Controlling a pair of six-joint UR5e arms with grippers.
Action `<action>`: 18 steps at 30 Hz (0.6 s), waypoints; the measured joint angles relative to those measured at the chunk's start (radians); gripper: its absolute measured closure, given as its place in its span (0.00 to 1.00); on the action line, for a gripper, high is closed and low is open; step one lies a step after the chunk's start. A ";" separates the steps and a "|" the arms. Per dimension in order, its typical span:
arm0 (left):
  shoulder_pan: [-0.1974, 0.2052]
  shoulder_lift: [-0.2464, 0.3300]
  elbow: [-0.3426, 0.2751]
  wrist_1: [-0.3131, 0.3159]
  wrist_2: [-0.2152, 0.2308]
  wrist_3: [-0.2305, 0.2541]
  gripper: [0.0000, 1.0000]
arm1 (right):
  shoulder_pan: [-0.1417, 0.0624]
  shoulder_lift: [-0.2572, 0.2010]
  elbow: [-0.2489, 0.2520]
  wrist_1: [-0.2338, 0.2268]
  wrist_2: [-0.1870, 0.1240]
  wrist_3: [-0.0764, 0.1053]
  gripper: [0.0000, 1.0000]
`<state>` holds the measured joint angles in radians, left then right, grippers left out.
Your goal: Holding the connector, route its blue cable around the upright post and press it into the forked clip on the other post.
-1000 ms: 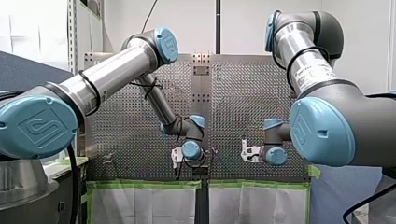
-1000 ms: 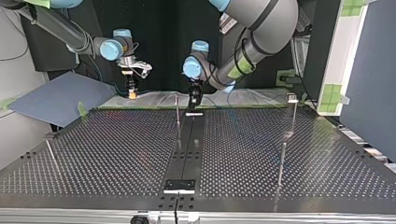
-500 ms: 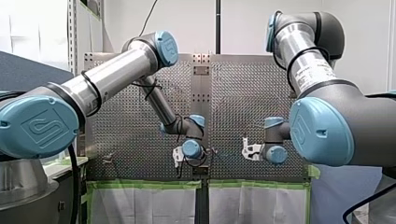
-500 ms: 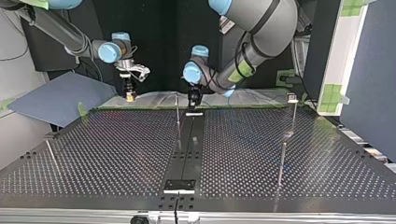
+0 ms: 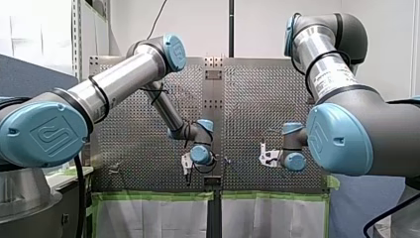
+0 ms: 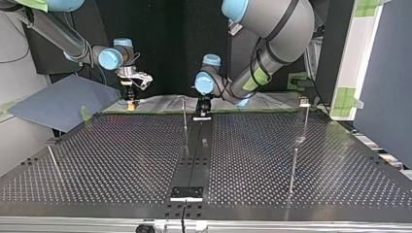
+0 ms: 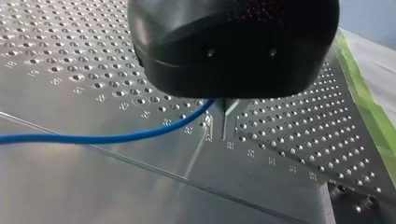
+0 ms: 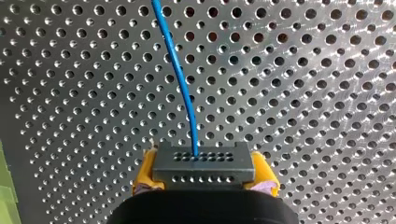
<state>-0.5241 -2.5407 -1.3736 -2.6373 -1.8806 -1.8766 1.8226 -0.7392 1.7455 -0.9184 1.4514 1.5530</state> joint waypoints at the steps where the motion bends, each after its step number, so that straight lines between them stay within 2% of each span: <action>1: 0.000 0.000 0.000 -0.003 0.001 0.001 0.78 | 0.000 0.000 -0.001 0.001 0.000 0.000 1.00; 2: 0.000 0.000 0.000 -0.005 0.003 0.003 0.78 | 0.000 0.000 -0.002 0.001 -0.001 -0.001 1.00; 4: 0.000 0.000 0.000 -0.012 0.013 0.011 0.42 | 0.000 0.000 -0.002 0.003 -0.004 -0.001 1.00; 5: -0.001 0.000 0.000 -0.016 0.018 0.016 0.42 | 0.000 0.000 -0.002 0.004 -0.006 -0.002 1.00; 6: -0.003 0.001 0.000 -0.023 0.025 0.023 0.12 | 0.000 0.000 -0.002 0.004 -0.008 -0.002 1.00; 7: -0.004 0.001 0.000 -0.029 0.027 0.030 0.00 | 0.000 0.001 -0.002 0.006 -0.009 -0.003 1.00; 13: -0.014 0.002 0.002 -0.078 0.020 0.081 0.00 | 0.005 0.001 -0.002 0.014 -0.012 -0.007 1.00; 18: -0.031 0.019 0.001 -0.121 0.040 0.124 0.00 | 0.011 0.002 -0.002 0.016 -0.012 -0.008 1.00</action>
<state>-0.5552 -2.5218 -1.3723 -2.7586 -1.8407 -1.7528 1.8334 -0.7376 1.7433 -0.9021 1.4391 1.5451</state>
